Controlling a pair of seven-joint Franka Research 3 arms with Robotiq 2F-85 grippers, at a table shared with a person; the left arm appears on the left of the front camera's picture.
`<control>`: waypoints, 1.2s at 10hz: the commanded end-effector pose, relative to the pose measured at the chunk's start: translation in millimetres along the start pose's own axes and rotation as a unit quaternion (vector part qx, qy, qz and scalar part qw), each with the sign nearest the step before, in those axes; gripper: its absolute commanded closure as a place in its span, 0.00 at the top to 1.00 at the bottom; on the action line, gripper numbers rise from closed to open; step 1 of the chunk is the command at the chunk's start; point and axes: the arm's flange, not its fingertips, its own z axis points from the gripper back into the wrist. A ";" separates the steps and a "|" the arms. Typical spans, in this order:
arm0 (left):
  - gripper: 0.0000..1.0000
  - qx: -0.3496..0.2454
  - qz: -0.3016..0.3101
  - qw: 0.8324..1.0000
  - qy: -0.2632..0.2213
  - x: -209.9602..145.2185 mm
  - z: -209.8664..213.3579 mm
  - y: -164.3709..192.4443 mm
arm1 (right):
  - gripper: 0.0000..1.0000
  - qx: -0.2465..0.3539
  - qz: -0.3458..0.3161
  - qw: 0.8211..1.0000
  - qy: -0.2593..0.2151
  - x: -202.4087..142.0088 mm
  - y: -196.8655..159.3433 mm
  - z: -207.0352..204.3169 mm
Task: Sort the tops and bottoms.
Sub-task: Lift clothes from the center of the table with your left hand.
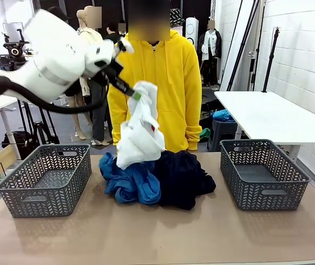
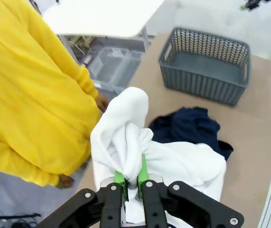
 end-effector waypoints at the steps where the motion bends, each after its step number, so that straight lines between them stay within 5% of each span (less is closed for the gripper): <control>1: 0.00 0.041 -0.042 0.998 -0.016 44.1 32.9 8.4 | 1.00 0.001 0.001 1.000 0.003 -1.3 -1.7 0.7; 7: 0.00 0.121 -0.055 0.984 -0.117 197.5 173.7 0.1 | 1.00 0.001 0.001 1.000 0.003 -1.3 -1.7 0.7; 12: 0.00 0.173 -0.049 0.963 -0.200 275.4 293.9 -47.9 | 1.00 0.001 0.001 1.000 0.003 -1.3 -1.7 0.7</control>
